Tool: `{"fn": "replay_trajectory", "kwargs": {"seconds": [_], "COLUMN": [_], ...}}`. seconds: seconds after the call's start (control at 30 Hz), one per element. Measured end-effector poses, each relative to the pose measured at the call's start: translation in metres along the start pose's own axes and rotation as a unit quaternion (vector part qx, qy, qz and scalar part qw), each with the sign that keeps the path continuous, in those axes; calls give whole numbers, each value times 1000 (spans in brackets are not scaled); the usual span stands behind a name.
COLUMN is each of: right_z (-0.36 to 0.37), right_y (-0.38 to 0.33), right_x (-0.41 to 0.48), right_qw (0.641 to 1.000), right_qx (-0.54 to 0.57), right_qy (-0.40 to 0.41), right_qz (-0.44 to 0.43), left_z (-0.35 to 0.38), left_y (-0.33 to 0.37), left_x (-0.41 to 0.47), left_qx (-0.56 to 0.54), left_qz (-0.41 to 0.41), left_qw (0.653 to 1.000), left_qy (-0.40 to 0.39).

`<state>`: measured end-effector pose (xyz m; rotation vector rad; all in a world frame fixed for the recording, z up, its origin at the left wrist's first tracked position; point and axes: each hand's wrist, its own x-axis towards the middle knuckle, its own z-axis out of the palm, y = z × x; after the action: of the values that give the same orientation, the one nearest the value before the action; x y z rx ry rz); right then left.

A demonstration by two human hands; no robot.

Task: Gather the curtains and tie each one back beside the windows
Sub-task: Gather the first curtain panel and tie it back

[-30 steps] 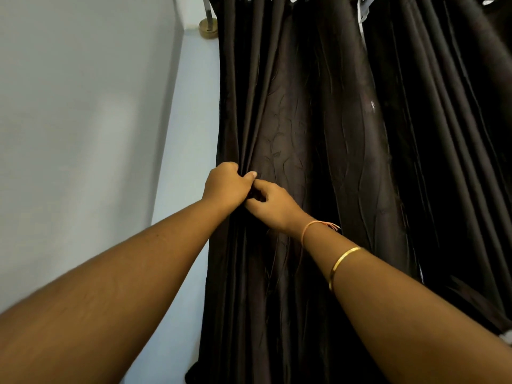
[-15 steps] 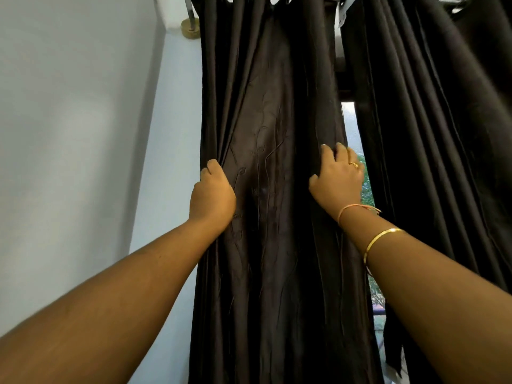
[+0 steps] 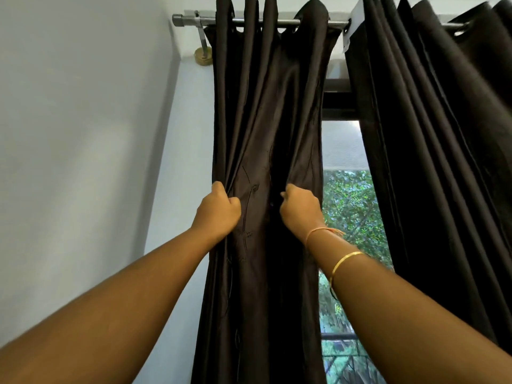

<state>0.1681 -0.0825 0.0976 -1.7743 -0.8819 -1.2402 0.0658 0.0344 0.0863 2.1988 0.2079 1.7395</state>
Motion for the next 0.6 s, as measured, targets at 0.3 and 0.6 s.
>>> {"fn": "replay_trajectory", "kwargs": {"seconds": [0.3, 0.6], "right_z": [8, 25], "right_y": [-107, -65], "right_x": [13, 9], "right_qw": [981, 981], "right_qx": [49, 55], "right_qy": [-81, -122], "right_qz": [-167, -137], "left_z": [-20, -25], "left_y": [-24, -28], "left_x": [7, 6], "left_qx": [-53, 79], "left_qz": [0, 23], "left_qw": [995, 992], "left_qy": [89, 97]}}
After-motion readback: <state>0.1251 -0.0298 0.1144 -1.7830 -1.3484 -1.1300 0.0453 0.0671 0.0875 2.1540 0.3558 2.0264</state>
